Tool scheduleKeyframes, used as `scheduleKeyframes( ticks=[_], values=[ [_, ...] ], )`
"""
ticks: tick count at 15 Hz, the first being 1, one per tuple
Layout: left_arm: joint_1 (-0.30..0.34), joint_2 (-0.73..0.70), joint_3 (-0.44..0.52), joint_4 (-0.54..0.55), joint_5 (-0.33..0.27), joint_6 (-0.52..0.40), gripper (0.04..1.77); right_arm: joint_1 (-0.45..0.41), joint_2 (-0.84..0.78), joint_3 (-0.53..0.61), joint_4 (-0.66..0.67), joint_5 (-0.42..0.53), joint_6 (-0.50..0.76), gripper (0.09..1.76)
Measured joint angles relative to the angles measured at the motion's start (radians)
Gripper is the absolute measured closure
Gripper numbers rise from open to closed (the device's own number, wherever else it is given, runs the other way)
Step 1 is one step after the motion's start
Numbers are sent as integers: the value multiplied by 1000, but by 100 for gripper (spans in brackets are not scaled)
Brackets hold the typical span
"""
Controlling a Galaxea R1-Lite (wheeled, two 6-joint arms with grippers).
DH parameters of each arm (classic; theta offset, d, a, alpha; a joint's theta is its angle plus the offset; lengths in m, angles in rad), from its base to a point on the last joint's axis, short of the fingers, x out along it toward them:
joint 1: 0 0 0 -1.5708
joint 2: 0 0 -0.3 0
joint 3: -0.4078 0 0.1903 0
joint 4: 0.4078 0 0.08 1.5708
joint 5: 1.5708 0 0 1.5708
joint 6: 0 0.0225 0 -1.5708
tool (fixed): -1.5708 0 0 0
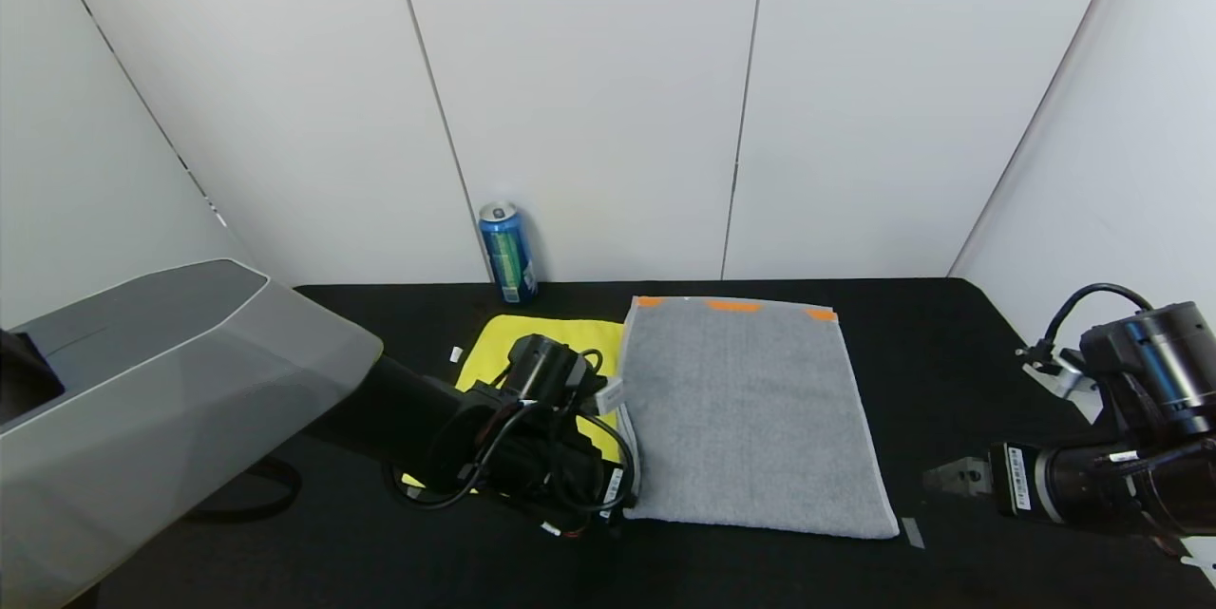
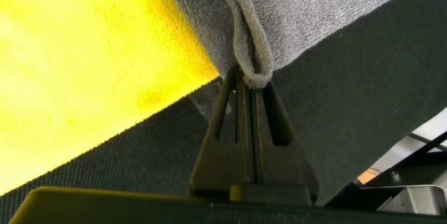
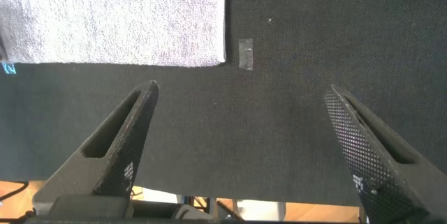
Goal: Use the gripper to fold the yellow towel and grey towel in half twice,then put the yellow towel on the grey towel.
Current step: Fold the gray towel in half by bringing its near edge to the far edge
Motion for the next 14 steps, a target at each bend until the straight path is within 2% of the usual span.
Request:
scheduleKeyframes(
  ticks=[4,9,14],
  values=[
    [3,0,5,-14,2,0,171,15,32,0,-21,4,28,14],
    [6,-5,7,-16,2,0,171,24,130,-1,-98,77,72,14],
    [6,-11,19,-36,3,0,171,40,197,-4,-134,94,105,14]
  ],
)
